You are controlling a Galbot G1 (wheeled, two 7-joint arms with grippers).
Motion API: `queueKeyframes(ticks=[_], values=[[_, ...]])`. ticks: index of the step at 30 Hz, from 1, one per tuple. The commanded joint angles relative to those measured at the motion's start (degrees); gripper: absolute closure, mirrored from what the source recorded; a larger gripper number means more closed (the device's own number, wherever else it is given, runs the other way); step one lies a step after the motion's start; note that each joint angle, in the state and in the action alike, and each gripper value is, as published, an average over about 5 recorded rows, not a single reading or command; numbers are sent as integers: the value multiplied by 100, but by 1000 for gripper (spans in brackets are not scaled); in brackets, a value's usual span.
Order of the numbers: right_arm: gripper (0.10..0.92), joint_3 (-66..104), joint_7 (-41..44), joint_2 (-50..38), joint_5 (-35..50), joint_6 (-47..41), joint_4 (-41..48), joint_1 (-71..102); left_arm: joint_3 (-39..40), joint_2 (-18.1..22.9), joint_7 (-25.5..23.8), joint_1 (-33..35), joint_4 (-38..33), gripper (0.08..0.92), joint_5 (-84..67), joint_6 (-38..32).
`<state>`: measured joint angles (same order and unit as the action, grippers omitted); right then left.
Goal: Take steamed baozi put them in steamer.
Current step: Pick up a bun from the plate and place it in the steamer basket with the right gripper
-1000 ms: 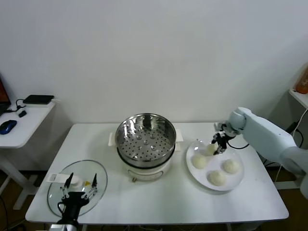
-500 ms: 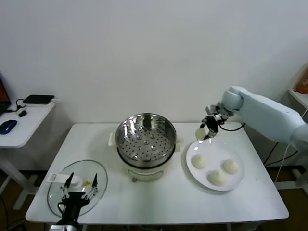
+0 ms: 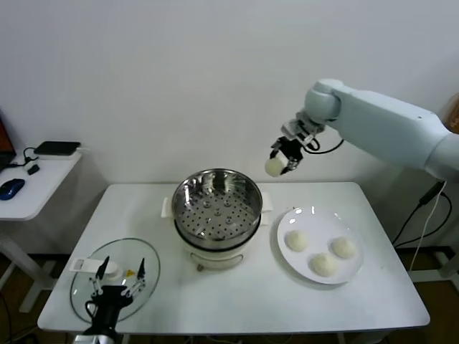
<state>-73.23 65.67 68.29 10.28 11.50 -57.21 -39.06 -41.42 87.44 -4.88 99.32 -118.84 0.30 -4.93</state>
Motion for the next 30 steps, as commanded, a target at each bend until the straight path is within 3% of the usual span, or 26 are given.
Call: queueKeyframes(ticks=[1,15,30], values=[[438,84,3,922,-331,328,263,19,-49,3,3,38,-45,177,20,3],[401,834,-3,1607,-1940,943,1233,1002,-105,7,23,42,-27,177,142,-27],[396,1187,-6,1749,-2539,1162,1694,1544,-101,10,29,2,76,177,183,-37]])
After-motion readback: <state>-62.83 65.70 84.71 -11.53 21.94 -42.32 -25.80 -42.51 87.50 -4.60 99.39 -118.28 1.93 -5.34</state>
